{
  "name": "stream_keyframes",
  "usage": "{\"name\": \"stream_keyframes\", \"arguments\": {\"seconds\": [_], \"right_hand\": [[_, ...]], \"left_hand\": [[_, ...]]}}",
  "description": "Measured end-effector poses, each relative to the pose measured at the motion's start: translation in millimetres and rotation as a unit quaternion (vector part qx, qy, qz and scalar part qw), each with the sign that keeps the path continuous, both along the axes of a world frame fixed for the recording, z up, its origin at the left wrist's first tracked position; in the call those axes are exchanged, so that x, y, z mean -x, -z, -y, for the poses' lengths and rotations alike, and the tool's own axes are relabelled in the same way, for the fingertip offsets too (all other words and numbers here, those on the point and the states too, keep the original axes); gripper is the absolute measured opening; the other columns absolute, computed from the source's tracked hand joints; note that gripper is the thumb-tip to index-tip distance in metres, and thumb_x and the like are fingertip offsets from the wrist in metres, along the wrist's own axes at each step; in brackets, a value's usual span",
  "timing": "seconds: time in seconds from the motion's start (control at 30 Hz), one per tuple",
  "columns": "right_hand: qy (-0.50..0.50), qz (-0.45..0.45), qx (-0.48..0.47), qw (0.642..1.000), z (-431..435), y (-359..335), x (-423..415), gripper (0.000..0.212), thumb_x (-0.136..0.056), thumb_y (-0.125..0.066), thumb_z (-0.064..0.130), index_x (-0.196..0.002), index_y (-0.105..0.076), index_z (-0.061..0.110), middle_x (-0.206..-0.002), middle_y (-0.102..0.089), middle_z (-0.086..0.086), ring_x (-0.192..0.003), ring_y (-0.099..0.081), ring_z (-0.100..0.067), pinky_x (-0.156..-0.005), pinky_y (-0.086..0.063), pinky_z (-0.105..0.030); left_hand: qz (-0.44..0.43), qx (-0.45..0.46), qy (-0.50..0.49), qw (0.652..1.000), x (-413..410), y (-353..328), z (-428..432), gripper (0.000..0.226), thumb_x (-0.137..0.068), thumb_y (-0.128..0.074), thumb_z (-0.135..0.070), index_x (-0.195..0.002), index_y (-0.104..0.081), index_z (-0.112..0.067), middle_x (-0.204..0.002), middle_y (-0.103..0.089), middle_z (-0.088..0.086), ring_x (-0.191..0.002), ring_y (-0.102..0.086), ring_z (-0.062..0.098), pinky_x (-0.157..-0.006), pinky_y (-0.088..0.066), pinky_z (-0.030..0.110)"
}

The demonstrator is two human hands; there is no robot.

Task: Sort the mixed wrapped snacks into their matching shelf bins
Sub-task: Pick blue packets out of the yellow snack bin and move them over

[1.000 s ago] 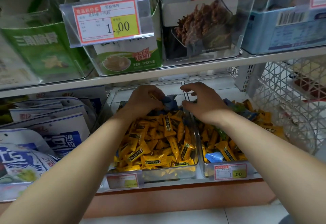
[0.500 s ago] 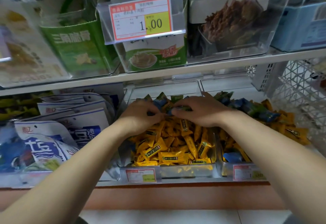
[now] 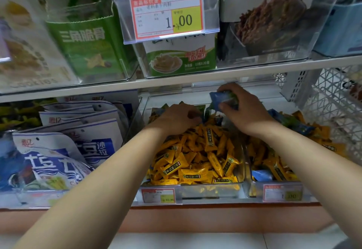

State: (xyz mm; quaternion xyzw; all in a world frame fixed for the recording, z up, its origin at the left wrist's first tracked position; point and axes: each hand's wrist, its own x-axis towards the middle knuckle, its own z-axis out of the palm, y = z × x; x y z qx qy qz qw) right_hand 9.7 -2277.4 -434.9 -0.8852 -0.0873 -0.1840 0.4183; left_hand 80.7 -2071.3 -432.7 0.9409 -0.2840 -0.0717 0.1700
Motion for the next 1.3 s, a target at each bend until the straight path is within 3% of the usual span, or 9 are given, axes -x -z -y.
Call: {"name": "stream_keyframes", "arguments": {"seconds": [0.07, 0.17, 0.4, 0.57, 0.73, 0.83, 0.93, 1.1, 1.3], "right_hand": [[0.014, -0.01, -0.056, 0.998, 4.3, -0.8, 0.9, 0.031, -0.092, -0.06, 0.018, -0.111, -0.05, 0.04, -0.097, -0.052, 0.025, -0.081, -0.053, 0.017, -0.058, -0.039, -0.005], [0.007, -0.052, -0.093, 0.994, 9.9, -1.6, 1.0, 0.03, -0.09, -0.058, 0.016, -0.106, -0.055, 0.041, -0.099, -0.055, 0.021, -0.087, -0.057, -0.001, -0.065, -0.042, -0.022], [-0.048, -0.068, -0.048, 0.995, -1.9, -10.8, 8.0, 0.046, -0.084, -0.052, 0.007, -0.114, -0.061, 0.04, -0.127, -0.056, 0.009, -0.116, -0.049, -0.01, -0.085, -0.038, -0.021], [-0.069, -0.074, -0.107, 0.989, -12.8, -12.6, 14.2, 0.042, -0.077, -0.053, 0.031, -0.117, -0.059, 0.039, -0.121, -0.06, 0.014, -0.109, -0.054, -0.004, -0.085, -0.042, -0.018], [-0.015, 0.0, -0.062, 0.998, 2.8, -11.7, 16.6, 0.02, -0.084, -0.072, 0.036, -0.101, -0.062, 0.036, -0.097, -0.064, 0.018, -0.092, -0.061, -0.002, -0.074, -0.046, -0.017], [0.079, 0.04, -0.047, 0.995, 33.2, -13.5, 24.7, 0.021, -0.079, -0.067, 0.049, -0.096, -0.061, 0.039, -0.092, -0.063, 0.02, -0.083, -0.059, 0.008, -0.063, -0.039, -0.008], [0.156, -0.003, 0.038, 0.987, 67.3, -8.3, 29.8, 0.021, -0.084, -0.068, 0.046, -0.1, -0.059, 0.037, -0.095, -0.064, 0.007, -0.086, -0.06, -0.012, -0.065, -0.042, -0.023], [0.174, -0.16, 0.218, 0.947, 75.7, -4.3, 28.6, 0.061, -0.088, -0.053, 0.064, -0.141, -0.046, 0.033, -0.144, -0.046, -0.006, -0.126, -0.049, -0.031, -0.099, -0.043, -0.038], [0.103, -0.098, 0.18, 0.973, 51.5, -6.1, 24.4, 0.039, -0.091, -0.057, 0.048, -0.127, -0.058, 0.03, -0.129, -0.052, -0.001, -0.119, -0.049, -0.024, -0.097, -0.045, -0.04]], "left_hand": [[-0.021, -0.016, -0.002, 1.0, -0.5, 1.0, 1.9, 0.044, -0.092, -0.058, -0.053, -0.129, -0.061, -0.029, -0.128, -0.061, -0.002, -0.115, -0.055, 0.018, -0.09, -0.044, 0.031], [-0.044, 0.042, 0.0, 0.998, 3.2, 3.6, -4.8, 0.034, -0.088, -0.062, -0.057, -0.113, -0.069, -0.034, -0.107, -0.063, -0.014, -0.101, -0.058, 0.007, -0.074, -0.041, 0.019], [0.025, 0.331, -0.097, 0.938, 28.6, -9.9, -10.2, 0.022, -0.096, -0.06, -0.027, -0.088, -0.07, -0.044, -0.085, -0.07, -0.025, -0.084, -0.065, -0.002, -0.076, -0.05, 0.022], [-0.093, 0.493, -0.113, 0.857, 54.6, -15.0, 16.5, 0.019, -0.095, -0.061, -0.005, -0.086, -0.07, -0.02, -0.071, -0.074, -0.006, -0.067, -0.072, 0.012, -0.062, -0.055, 0.018], [-0.236, 0.54, -0.098, 0.802, 54.5, -11.5, 22.3, 0.012, -0.095, -0.062, -0.007, -0.097, -0.073, -0.012, -0.089, -0.077, 0.006, -0.082, -0.074, 0.019, -0.071, -0.057, 0.023], [-0.033, 0.368, -0.122, 0.921, 24.9, -6.2, 10.6, 0.015, -0.093, -0.065, -0.015, -0.094, -0.074, -0.027, -0.093, -0.074, -0.011, -0.089, -0.069, 0.004, -0.077, -0.052, 0.017], [0.088, 0.184, -0.1, 0.974, -7.4, -2.3, 9.9, 0.02, -0.091, -0.066, -0.017, -0.105, -0.07, -0.031, -0.105, -0.066, -0.014, -0.099, -0.062, 0.004, -0.085, -0.045, 0.017], [-0.016, -0.036, -0.009, 0.999, -43.3, 13.7, 29.8, 0.072, -0.081, -0.078, -0.042, -0.143, -0.045, -0.029, -0.147, -0.047, 0.003, -0.131, -0.046, 0.023, -0.108, -0.039, 0.04], [-0.036, -0.148, 0.021, 0.988, -63.3, 19.4, 28.0, 0.07, -0.083, -0.068, -0.057, -0.144, -0.047, -0.028, -0.132, -0.049, 0.012, -0.118, -0.053, 0.032, -0.098, -0.047, 0.047]]}}
